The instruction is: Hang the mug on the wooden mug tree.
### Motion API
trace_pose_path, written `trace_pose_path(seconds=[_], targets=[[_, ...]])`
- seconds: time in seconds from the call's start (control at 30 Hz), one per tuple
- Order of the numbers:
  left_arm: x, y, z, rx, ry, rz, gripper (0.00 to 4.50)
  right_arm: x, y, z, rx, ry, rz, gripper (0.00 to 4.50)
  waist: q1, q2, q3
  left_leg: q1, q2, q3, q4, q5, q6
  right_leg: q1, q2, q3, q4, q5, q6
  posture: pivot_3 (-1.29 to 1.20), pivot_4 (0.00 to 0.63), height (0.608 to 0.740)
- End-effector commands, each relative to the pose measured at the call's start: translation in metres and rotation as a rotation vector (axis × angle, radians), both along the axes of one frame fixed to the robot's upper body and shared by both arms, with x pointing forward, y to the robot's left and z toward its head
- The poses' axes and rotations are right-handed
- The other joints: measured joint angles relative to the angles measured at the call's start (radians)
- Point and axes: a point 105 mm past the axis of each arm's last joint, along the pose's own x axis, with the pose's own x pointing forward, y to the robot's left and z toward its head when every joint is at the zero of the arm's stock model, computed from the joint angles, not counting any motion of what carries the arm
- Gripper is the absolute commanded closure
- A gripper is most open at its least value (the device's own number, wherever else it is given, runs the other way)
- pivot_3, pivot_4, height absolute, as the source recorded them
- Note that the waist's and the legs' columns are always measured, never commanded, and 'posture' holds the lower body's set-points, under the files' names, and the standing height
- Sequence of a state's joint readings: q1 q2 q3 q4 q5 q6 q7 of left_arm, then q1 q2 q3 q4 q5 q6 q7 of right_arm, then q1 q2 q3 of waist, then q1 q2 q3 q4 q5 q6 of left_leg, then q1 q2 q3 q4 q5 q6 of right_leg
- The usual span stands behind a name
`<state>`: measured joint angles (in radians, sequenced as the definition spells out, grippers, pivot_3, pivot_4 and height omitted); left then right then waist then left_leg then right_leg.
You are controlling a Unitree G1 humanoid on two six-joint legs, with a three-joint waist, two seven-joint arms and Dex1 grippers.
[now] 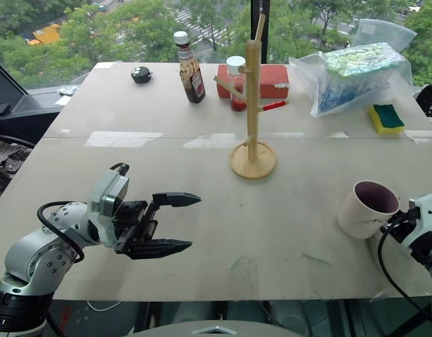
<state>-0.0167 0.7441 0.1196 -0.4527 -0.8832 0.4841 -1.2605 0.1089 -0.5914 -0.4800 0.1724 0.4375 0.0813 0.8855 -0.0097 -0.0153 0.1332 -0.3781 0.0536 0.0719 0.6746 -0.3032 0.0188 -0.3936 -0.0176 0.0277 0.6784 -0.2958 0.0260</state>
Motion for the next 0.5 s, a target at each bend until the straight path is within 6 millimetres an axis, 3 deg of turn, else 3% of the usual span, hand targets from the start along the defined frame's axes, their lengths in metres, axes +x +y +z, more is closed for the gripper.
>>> trace_pose_path(seconds=[0.03,0.17,0.5], targets=[[0.002,0.001,0.003,-0.012,-0.056,0.034,0.0,0.005,0.015,0.029,-0.073,-0.088,0.076,4.45,-0.003,0.0,0.0,0.0,0.0,0.0,0.0,0.0,0.0,0.0,0.0,0.0,0.0,0.0,0.0,0.0,0.15,0.74],[0.014,0.003,-0.004,-0.035,-0.131,0.144,0.0,0.015,0.038,0.057,-0.119,-0.169,0.157,4.45,-0.005,0.001,0.0,0.0,0.0,0.0,0.0,0.0,0.0,0.0,0.0,0.001,0.0,0.0,0.0,0.0,0.15,0.74],[0.022,0.028,-0.016,-0.1,-0.12,0.319,0.0,0.061,0.128,0.137,-0.191,-0.376,0.459,4.45,-0.002,0.001,0.001,-0.001,0.0,-0.001,0.0,0.0,0.0,-0.002,0.0,0.0,0.0,0.0,0.0,0.0,0.15,0.74]])
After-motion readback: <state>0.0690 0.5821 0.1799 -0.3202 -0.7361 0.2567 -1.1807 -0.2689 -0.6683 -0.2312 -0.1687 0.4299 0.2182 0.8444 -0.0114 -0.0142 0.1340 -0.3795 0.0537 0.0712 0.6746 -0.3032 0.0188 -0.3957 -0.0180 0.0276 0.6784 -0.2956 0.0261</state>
